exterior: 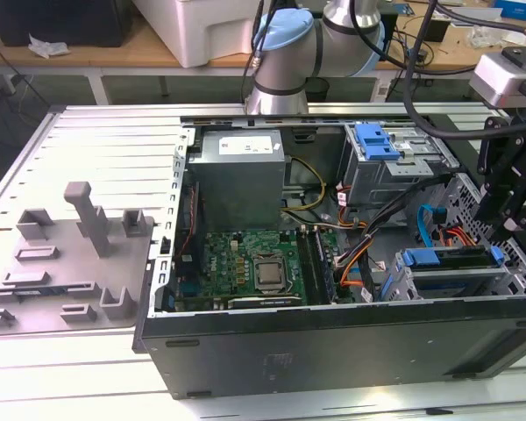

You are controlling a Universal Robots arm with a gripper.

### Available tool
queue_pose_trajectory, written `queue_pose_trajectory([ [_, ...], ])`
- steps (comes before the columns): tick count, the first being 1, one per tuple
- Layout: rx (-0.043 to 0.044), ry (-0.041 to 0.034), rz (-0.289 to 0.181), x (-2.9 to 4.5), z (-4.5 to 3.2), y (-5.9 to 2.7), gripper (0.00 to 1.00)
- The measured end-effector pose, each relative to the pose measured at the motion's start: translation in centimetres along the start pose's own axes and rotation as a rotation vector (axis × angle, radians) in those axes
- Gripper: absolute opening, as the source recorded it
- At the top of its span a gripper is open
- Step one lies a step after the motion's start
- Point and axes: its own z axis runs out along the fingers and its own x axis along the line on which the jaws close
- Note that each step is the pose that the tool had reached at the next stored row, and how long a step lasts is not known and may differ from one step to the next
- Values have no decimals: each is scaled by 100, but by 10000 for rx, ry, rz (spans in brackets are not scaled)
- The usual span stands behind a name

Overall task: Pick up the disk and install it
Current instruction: 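Insert the second disk wire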

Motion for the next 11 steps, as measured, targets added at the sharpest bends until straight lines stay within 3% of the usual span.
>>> queue_pose_trajectory([
  [2, 0, 49, -1, -102, -1, -1, 36],
  [4, 0, 155, 1, -193, -5, 1, 36],
  [5, 1, 248, 3, -229, -7, 1, 36],
  [6, 1, 446, 5, -268, -8, 2, 36],
  [7, 1, 580, 7, -284, -8, 3, 36],
  [9, 2, 776, 9, -317, -9, 12, 36],
  [11, 8, 810, 9, -365, -11, 36, 36],
])
